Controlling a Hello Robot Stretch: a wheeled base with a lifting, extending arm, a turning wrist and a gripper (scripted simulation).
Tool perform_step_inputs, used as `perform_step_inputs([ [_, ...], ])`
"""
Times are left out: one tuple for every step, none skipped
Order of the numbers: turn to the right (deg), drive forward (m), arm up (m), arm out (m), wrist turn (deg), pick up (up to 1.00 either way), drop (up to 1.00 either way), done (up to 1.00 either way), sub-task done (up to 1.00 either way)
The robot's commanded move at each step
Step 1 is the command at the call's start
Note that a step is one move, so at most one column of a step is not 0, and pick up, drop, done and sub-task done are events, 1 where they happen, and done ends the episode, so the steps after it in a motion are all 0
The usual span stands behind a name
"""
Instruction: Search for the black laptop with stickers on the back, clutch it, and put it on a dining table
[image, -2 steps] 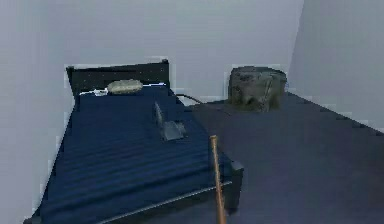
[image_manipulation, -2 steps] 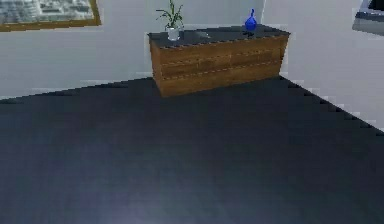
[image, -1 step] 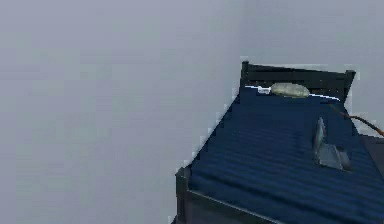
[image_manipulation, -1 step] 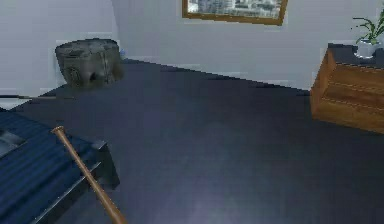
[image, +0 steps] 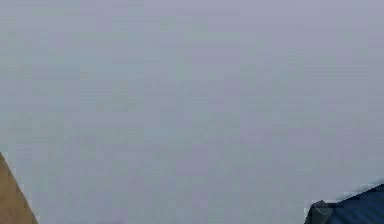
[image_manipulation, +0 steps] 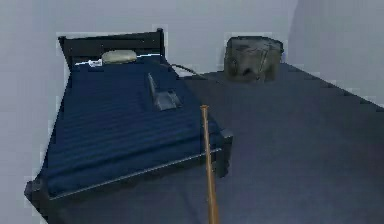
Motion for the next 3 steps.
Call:
perform_step_inputs([
  [45.0, 0.0, 0.0, 0.0, 0.0, 0.0, 0.0, 0.0, 0.0],
  [45.0, 0.0, 0.0, 0.0, 0.0, 0.0, 0.0, 0.0, 0.0],
  [45.0, 0.0, 0.0, 0.0, 0.0, 0.0, 0.0, 0.0, 0.0],
])
